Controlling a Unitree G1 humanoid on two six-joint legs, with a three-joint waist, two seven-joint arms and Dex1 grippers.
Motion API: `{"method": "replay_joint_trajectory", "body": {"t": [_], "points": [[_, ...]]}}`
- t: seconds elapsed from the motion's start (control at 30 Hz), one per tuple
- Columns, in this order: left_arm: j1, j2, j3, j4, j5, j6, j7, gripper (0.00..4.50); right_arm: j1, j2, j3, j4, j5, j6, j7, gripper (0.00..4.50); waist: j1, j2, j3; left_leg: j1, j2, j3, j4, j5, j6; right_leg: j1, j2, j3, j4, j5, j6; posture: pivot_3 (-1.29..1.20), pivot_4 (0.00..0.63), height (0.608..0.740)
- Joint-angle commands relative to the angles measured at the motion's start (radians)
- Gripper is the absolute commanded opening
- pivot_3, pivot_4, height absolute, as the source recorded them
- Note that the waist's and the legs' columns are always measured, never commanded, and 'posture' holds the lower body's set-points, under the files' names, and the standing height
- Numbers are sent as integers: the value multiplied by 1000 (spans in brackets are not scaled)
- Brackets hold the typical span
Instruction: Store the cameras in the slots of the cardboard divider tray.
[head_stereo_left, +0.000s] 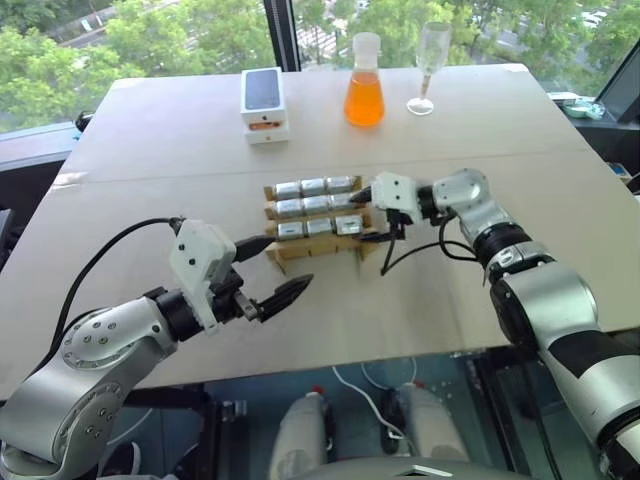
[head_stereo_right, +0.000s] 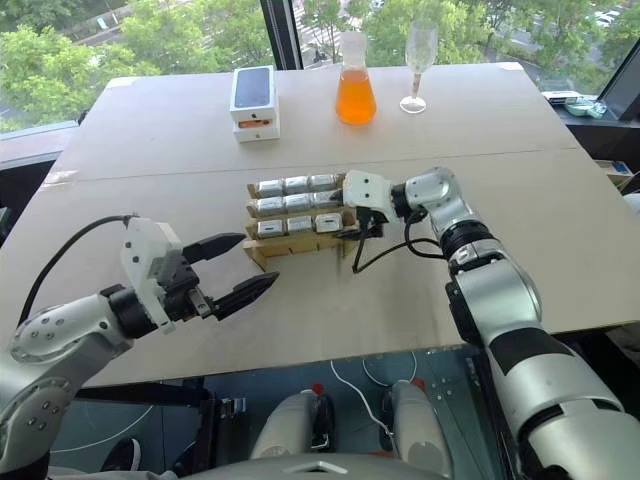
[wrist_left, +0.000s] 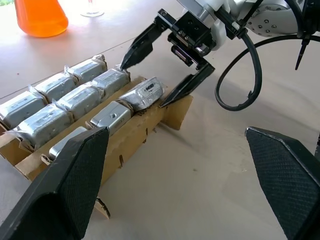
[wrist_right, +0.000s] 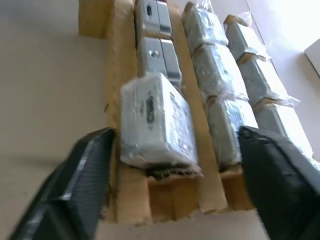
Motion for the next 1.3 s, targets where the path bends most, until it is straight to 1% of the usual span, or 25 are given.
{"method": "replay_joint_trajectory", "body": {"t": [0.03,0.07,0.1,0.13,0.17,0.2,0.3,0.4,0.47,0.67,0.8,0.9,0.97,1.0,1.03,1.07,1.17,1.27,1.3], "points": [[-5,6,3,-11,2,-23,0,4500,-16,-6,-47,-23,56,17,58,2149,0,0,0,0,0,0,0,0,0,0,0,0,0,0,0,0,150,740],[-7,5,0,-10,3,-23,0,4500,-17,-11,-43,-23,50,17,59,1704,0,0,0,0,0,0,0,0,0,0,0,0,0,0,0,0,150,740],[-9,5,-1,-9,4,-24,0,4500,-17,-15,-36,-23,42,11,55,1123,0,0,0,0,0,0,0,0,0,0,0,0,0,0,0,0,150,740],[-10,4,-3,-8,6,-25,0,4500,-17,-17,-33,-22,39,8,54,826,0,0,0,0,0,0,0,0,0,0,0,0,0,0,0,0,150,740],[-11,3,-5,-7,7,-26,0,4500,-19,-17,-36,-22,44,16,55,752,0,0,0,0,0,0,0,0,0,0,0,0,0,0,0,0,150,740],[-11,2,-6,-7,8,-27,0,4500,-22,-14,-42,-21,51,26,56,752,0,0,0,0,0,0,0,0,0,0,0,0,0,0,0,0,150,740],[-12,0,-8,-6,7,-27,1,4500,-36,-25,1,-24,2,6,32,752,1,0,0,0,0,0,0,0,0,0,0,0,0,0,0,0,150,740],[-14,-2,-11,-5,7,-28,2,4500,-57,-17,-2,-26,16,32,91,752,1,0,0,0,0,0,0,0,0,0,0,0,0,0,0,0,150,740],[-17,-1,-14,-3,8,-28,2,4500,-74,-10,-7,-20,26,85,140,752,1,0,0,0,0,0,0,0,0,0,0,0,0,0,0,0,150,740],[-24,3,-19,3,12,-33,0,4500,-91,-16,43,-3,-28,151,230,752,3,0,0,-1,0,0,-2,0,0,0,0,0,-4,0,0,0,150,740],[-8,1,-12,-7,11,-35,6,4500,-105,10,64,14,-55,201,192,752,2,0,0,-1,0,0,-6,0,0,0,0,0,-7,0,0,0,150,740],[7,-5,-10,-25,8,-34,20,4500,-112,27,41,16,-42,201,154,752,-1,0,0,0,0,0,-9,0,0,0,0,-1,-10,0,0,0,150,740],[15,-8,-4,-34,4,-33,30,4500,-120,29,28,16,-31,208,154,1802,-3,0,0,0,0,0,-10,0,0,0,0,-1,-11,1,-1,0,150,740],[21,-9,-1,-38,3,-34,35,4500,-124,28,15,14,-19,209,161,2145,-3,1,0,0,0,0,-11,0,0,0,0,-1,-11,2,-2,0,150,740],[27,-9,2,-42,2,-34,38,4500,-128,24,2,11,-5,215,175,2654,-4,1,0,-1,0,0,-11,0,0,0,0,-2,-12,2,-3,0,150,740],[35,-11,4,-48,1,-34,42,4500,-132,16,-12,9,12,230,212,2986,-4,1,0,-1,0,0,-11,0,0,0,0,-2,-12,3,-3,0,150,740],[73,-20,14,-63,5,-41,52,4500,-133,-33,-48,-9,52,247,289,2986,-3,1,0,-1,0,0,-11,0,0,0,0,-2,-13,3,-3,0,150,740],[122,-36,23,-78,19,-56,61,4500,-119,-85,-103,-41,116,277,331,2986,1,1,1,-2,0,0,-11,0,0,0,0,-2,-14,3,-3,0,150,740],[151,-48,26,-79,37,-74,62,4500,-91,-117,-122,-68,140,277,340,2986,2,1,1,-2,0,0,-11,0,0,0,0,-2,-14,3,-3,0,150,740]]}}
